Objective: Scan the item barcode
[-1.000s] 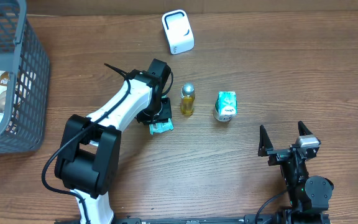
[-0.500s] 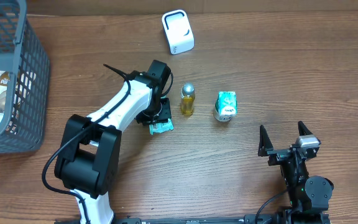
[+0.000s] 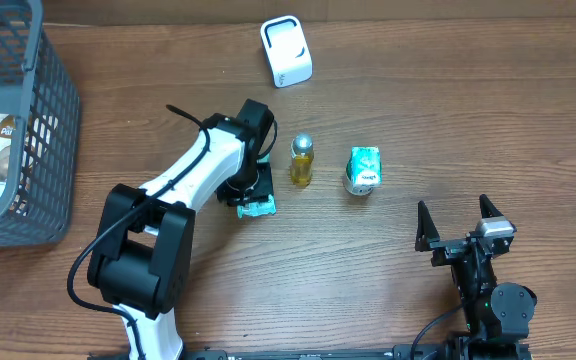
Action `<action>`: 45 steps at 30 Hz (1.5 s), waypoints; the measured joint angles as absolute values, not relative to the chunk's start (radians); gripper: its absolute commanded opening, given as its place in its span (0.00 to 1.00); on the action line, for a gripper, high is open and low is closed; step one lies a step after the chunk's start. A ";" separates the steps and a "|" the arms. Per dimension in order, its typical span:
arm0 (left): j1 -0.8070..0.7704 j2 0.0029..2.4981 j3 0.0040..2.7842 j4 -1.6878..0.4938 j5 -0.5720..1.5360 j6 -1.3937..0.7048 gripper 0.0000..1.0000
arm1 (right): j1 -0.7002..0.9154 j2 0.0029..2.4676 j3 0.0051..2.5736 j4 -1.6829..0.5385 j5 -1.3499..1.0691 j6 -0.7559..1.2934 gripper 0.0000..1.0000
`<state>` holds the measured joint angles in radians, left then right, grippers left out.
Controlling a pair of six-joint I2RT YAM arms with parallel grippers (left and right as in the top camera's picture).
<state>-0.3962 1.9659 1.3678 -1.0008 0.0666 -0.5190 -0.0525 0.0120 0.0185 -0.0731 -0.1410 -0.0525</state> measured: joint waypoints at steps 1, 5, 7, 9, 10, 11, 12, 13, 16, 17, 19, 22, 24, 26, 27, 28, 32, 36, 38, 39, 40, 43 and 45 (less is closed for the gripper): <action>-0.396 1.966 1.384 -1.011 0.067 -0.519 0.44 | -0.052 0.012 0.019 -0.073 -0.141 -0.053 1.00; -0.396 1.966 1.451 -1.055 0.067 -0.517 0.58 | -0.052 0.012 0.019 -0.073 -0.141 -0.052 1.00; -0.396 1.966 1.454 -1.071 0.066 -0.516 0.59 | -0.052 0.012 0.019 -0.073 -0.141 -0.052 1.00; -0.396 1.966 1.453 -1.076 0.067 -0.517 0.61 | -0.052 0.012 0.019 -0.073 -0.141 -0.052 1.00; -0.396 1.966 1.452 -1.076 0.067 -0.517 0.60 | -0.052 0.012 0.019 -0.073 -0.141 -0.052 1.00; -0.396 1.966 1.448 -1.074 0.067 -0.517 0.60 | -0.052 0.012 0.019 -0.073 -0.141 -0.052 1.00; -0.396 1.966 1.443 -1.073 0.067 -0.517 0.60 | -0.052 0.012 0.019 -0.073 -0.141 -0.053 1.00; -0.396 1.966 1.433 -1.069 0.067 -0.517 0.60 | -0.052 0.012 0.019 -0.073 -0.141 -0.052 1.00; -0.396 1.966 1.397 -1.032 0.067 -0.517 0.59 | -0.052 0.012 0.019 -0.073 -0.141 -0.052 1.00; -0.396 1.966 1.385 -1.021 0.067 -0.518 0.59 | -0.052 0.012 0.019 -0.073 -0.141 -0.052 1.00; -0.396 1.966 1.360 -1.001 0.070 -0.518 0.59 | -0.052 0.012 0.019 -0.074 -0.141 -0.052 1.00; -0.396 1.966 1.325 -0.976 0.070 -0.519 0.59 | -0.052 0.012 0.019 -0.073 -0.141 -0.052 1.00; -0.396 1.966 1.307 -0.951 0.071 -0.519 0.59 | -0.052 0.012 0.019 -0.073 -0.141 -0.052 1.00; -0.396 1.966 1.296 -0.934 0.071 -0.519 0.58 | -0.052 0.012 0.019 -0.073 -0.141 -0.052 1.00; -0.396 1.966 1.293 -0.931 0.072 -0.521 0.57 | -0.052 0.012 0.019 -0.073 -0.141 -0.052 1.00; -0.396 1.966 1.291 -0.930 0.072 -0.522 0.55 | -0.052 0.012 0.019 -0.073 -0.141 -0.053 1.00; -0.396 1.966 1.291 -0.931 0.074 -0.519 0.55 | -0.052 0.012 0.019 -0.073 -0.141 -0.052 1.00; -0.396 1.966 1.306 -0.963 0.074 -0.510 0.60 | -0.052 0.012 0.019 -0.073 -0.141 -0.053 1.00; -0.396 1.966 1.334 -1.016 0.073 -0.498 0.63 | -0.052 0.012 0.019 -0.073 -0.141 -0.052 1.00; -0.396 1.966 1.359 -1.050 0.072 -0.493 0.65 | -0.052 0.012 0.019 -0.074 -0.141 -0.053 1.00; -0.396 1.966 1.394 -1.075 0.069 -0.491 0.66 | -0.052 0.012 0.019 -0.073 -0.141 -0.052 1.00; -0.395 1.967 1.527 -1.185 0.053 -0.477 0.69 | -0.052 0.012 0.019 -0.075 -0.141 -0.052 1.00; -0.391 1.967 1.640 -1.256 0.028 -0.461 0.70 | -0.052 0.012 0.019 -0.075 -0.141 -0.052 1.00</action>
<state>-0.3908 1.9667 1.6398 -1.2556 0.0284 -0.4606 -0.0525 0.0120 0.0185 -0.0746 -0.1413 -0.0521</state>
